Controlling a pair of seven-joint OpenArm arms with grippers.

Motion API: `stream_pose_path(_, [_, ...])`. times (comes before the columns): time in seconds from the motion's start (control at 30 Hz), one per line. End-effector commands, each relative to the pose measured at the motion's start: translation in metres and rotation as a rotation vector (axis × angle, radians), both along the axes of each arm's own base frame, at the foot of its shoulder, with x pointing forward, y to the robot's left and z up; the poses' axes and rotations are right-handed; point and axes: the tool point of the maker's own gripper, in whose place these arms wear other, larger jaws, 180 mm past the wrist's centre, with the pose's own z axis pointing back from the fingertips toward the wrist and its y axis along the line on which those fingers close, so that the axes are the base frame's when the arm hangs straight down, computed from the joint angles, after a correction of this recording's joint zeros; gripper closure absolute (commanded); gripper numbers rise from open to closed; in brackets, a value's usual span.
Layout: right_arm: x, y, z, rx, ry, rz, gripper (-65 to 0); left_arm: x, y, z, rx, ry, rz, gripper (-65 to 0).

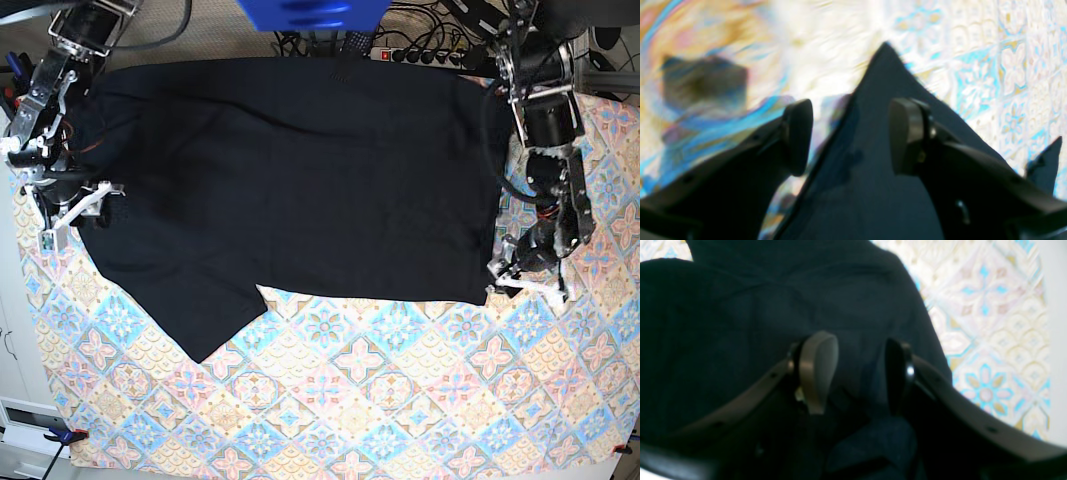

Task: Fold the T-shirt properly
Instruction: 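Release the shoulders and grasp the shirt's side edges with both grippers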

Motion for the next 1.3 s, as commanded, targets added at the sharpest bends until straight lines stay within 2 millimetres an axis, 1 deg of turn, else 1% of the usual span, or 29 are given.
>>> stream_pose_path(0.0, [0.010,-0.005,0.015,-0.020,-0.051,0.005,-26.9,0.018,0.003,0.012,0.034,-0.044,-0.011,-35.5])
stream_pose_path(0.1, [0.010,-0.005,0.015,-0.023,-0.049,0.006,-26.9,0.030,-0.008,-0.003,0.056,-0.026,-0.035,-35.5])
stream_pose_path(0.17, [0.012,-0.005,0.017,-0.023,-0.055,0.006,-26.9,0.031,-0.010,-0.017,0.066,-0.008,-0.029,-35.5])
stream_pose_path(0.2, [0.012,-0.005,0.017,-0.023,-0.055,0.006,-26.9,0.034,-0.010,-0.020,0.075,-0.010,-0.027,-35.5])
stream_pose_path(0.3, [0.012,-0.006,0.017,-0.023,-0.056,0.004,-26.9,0.030,-0.016,-0.041,0.093,0.023,-0.028,-35.5])
stream_pose_path(0.4, [0.012,-0.006,0.017,-0.023,-0.056,0.004,-26.9,0.027,-0.020,-0.051,0.107,0.038,-0.031,-35.5])
stream_pose_path(0.57, [0.011,-0.006,0.015,-0.020,-0.049,0.002,-26.9,0.026,-0.054,-0.059,0.088,0.048,-0.096,-35.1])
stream_pose_path(0.63, [0.009,-0.007,0.008,-0.010,-0.033,-0.004,-26.9,0.023,-0.061,-0.061,0.095,0.046,-0.123,-31.6])
stream_pose_path(0.7, [0.007,-0.009,0.000,0.002,-0.011,-0.012,-26.9,0.023,-0.069,-0.057,0.088,0.018,-0.161,-25.1])
stream_pose_path(0.73, [0.011,-0.010,0.000,0.010,-0.016,-0.017,-26.9,0.024,-0.074,-0.053,0.081,-0.004,-0.185,-20.9])
stream_pose_path(0.77, [0.019,-0.010,0.003,0.016,-0.030,-0.020,-26.9,0.022,-0.078,-0.053,0.069,-0.004,-0.204,-17.2])
stream_pose_path(0.83, [0.029,-0.011,0.005,0.033,-0.044,-0.028,-26.9,0.020,-0.084,-0.052,0.051,0.001,-0.240,-12.0])
stream_pose_path(0.9, [0.032,-0.013,-0.001,0.048,-0.032,-0.037,-27.0,0.018,-0.085,-0.053,0.045,0.004,-0.261,-10.0])
stream_pose_path(0.93, [0.032,-0.019,-0.003,0.044,-0.022,-0.042,-27.0,0.018,-0.086,-0.053,0.041,0.001,-0.266,-9.0])
stream_pose_path(0.97, [0.033,-0.025,-0.005,0.040,-0.011,-0.046,-27.0,0.018,-0.084,-0.053,0.044,0.001,-0.266,-8.1])
stream_pose_path(1.03, [0.037,-0.028,-0.011,0.046,0.011,-0.039,-27.0,0.017,-0.074,-0.051,0.058,0.003,-0.259,-4.2])
stream_pose_path(1.07, [0.043,-0.029,-0.012,0.045,0.018,-0.030,-27.0,0.017,-0.072,-0.051,0.062,0.003,-0.257,-1.4])
stream_pose_path(1.1, [0.050,-0.028,-0.014,0.047,0.031,-0.016,-27.0,0.017,-0.072,-0.051,0.062,0.003,-0.257,0.0])
stream_pose_path(1.2, [0.072,-0.025,-0.023,0.062,0.070,0.022,-27.1,0.016,-0.058,-0.049,0.084,0.006,-0.250,0.0])
stream_pose_path(1.27, [0.085,-0.030,-0.025,0.069,0.077,0.024,-27.1,0.013,-0.054,-0.052,0.091,0.014,-0.247,0.0])
